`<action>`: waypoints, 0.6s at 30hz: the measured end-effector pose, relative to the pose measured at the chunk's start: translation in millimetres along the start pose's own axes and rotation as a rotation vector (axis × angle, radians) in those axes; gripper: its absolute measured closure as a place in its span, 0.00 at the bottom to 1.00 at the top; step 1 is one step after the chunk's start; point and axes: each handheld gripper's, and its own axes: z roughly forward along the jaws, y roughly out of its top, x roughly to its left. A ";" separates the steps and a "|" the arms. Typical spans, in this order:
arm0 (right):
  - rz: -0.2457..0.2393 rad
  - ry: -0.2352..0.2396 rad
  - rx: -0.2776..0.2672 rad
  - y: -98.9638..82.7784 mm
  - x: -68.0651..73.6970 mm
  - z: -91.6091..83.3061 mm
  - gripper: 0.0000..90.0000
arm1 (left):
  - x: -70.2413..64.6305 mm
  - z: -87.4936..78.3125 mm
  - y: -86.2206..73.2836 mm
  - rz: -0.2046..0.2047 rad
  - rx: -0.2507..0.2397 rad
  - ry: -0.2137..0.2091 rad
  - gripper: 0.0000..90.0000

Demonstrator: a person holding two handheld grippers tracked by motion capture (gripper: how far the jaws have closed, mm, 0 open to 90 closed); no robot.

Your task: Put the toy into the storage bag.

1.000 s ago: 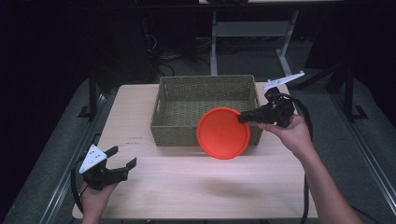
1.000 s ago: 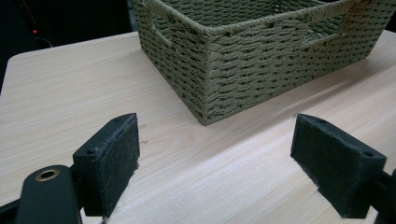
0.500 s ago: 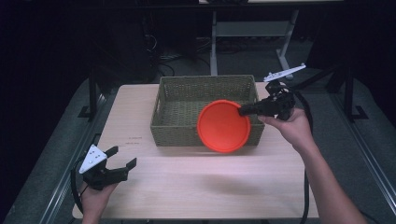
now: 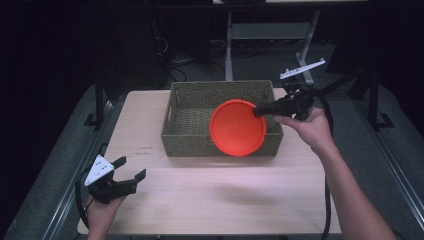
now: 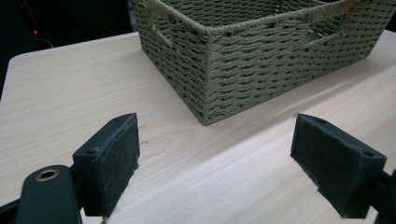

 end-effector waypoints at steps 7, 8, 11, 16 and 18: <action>-0.001 -0.006 -0.004 12.7 -1.5 0.0 0.91 | 1.0 -0.1 -0.1 -0.003 0.000 -0.002 0.17; -0.001 -0.008 -0.003 14.4 -1.7 -0.2 0.91 | 1.0 -0.2 -0.1 -0.002 -0.001 -0.002 0.17; 0.000 -0.009 -0.004 19.6 -2.8 0.1 0.91 | 1.3 -0.6 -0.1 -0.004 -0.002 -0.003 0.17; 0.005 -0.013 -0.002 28.0 -4.6 1.9 0.91 | 1.5 -0.2 0.1 -0.012 -0.005 -0.002 0.17; 0.010 -0.015 0.000 31.0 -5.7 3.1 0.91 | 1.6 -0.7 0.1 -0.002 -0.002 -0.002 0.17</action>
